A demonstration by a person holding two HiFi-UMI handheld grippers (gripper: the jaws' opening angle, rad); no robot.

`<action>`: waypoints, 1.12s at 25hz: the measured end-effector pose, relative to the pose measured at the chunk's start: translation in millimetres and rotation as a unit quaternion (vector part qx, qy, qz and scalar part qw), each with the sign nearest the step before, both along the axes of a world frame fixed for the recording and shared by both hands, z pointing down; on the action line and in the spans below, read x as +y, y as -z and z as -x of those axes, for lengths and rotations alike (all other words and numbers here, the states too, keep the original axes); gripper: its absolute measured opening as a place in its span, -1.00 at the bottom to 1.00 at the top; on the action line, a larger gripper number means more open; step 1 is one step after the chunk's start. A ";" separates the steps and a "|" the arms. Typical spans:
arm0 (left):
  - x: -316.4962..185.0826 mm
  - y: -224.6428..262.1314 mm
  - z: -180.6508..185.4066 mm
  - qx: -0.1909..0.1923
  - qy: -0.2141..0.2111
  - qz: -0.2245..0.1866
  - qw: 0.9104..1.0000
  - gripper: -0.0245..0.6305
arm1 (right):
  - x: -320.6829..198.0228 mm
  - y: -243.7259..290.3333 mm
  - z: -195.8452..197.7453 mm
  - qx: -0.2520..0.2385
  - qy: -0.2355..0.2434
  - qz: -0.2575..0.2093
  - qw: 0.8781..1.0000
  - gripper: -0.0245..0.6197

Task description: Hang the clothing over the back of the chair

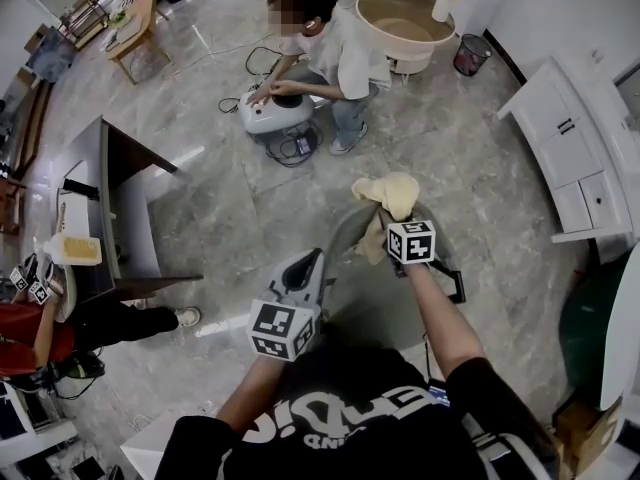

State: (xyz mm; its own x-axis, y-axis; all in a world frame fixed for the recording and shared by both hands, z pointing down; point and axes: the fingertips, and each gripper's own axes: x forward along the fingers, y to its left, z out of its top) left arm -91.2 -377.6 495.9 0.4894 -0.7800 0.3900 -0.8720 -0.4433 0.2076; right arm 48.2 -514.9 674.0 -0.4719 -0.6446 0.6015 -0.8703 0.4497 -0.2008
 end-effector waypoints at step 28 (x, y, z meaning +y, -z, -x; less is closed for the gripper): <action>33.6 15.2 -14.8 0.016 -0.014 -0.018 1.000 -0.88 | 55.4 7.1 -25.6 0.050 -0.028 0.015 0.998 -0.27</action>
State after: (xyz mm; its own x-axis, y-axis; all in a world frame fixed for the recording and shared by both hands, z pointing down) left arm -76.3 -344.0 480.7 0.5236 -0.7789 0.3452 -0.8519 -0.4759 0.2184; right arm 73.7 -459.4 667.0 -0.3726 -0.6492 0.6630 -0.9102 0.3948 -0.1250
